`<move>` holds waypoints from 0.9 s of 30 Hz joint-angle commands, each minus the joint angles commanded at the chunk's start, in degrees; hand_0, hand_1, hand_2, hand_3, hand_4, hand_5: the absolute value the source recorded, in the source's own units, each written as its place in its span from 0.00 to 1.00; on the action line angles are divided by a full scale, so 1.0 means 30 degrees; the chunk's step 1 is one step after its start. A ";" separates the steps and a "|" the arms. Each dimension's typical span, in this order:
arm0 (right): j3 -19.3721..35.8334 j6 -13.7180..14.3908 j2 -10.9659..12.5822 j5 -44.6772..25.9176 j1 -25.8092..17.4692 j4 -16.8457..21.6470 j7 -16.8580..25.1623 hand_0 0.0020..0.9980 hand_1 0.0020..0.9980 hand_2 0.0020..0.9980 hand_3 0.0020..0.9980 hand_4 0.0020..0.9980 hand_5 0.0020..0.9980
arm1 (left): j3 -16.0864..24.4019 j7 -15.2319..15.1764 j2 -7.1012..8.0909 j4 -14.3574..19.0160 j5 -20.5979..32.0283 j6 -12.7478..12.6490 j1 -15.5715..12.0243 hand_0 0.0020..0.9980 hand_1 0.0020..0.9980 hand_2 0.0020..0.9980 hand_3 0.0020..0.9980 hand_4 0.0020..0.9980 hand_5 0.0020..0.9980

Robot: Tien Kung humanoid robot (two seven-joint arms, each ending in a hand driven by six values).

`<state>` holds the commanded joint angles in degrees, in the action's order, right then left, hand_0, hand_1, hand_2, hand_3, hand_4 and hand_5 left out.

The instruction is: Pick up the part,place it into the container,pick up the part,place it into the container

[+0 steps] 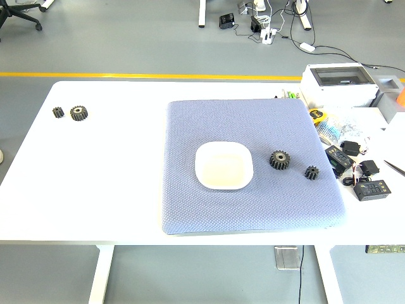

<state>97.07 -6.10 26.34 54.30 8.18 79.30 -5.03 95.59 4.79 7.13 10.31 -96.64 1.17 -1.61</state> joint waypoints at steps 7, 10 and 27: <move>-0.0271 0.0020 -0.0133 -0.0182 0.0206 -0.0028 0.0153 0.79 0.79 0.83 0.84 1.00 0.91 | -0.0333 -0.0111 -0.0160 0.0000 0.0223 -0.0172 0.0040 0.75 0.72 0.77 0.58 0.62 0.58; -0.0298 0.0324 -0.0145 -0.0283 0.0208 -0.0081 0.0349 0.77 0.75 0.78 0.79 1.00 0.87 | -0.0311 -0.0118 -0.0189 0.0000 0.0217 -0.0205 0.0063 0.74 0.72 0.77 0.58 0.62 0.58; -0.0212 0.5133 0.0096 -0.0031 0.0289 -0.0131 0.2506 0.29 0.32 0.38 0.40 0.95 0.59 | -0.0412 -0.0182 -0.0225 0.0000 -0.0186 -0.0192 0.0107 0.74 0.71 0.75 0.58 0.62 0.59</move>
<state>96.43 9.30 26.63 54.21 9.05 78.91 2.49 94.35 4.24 6.46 10.31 -97.20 0.59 -1.29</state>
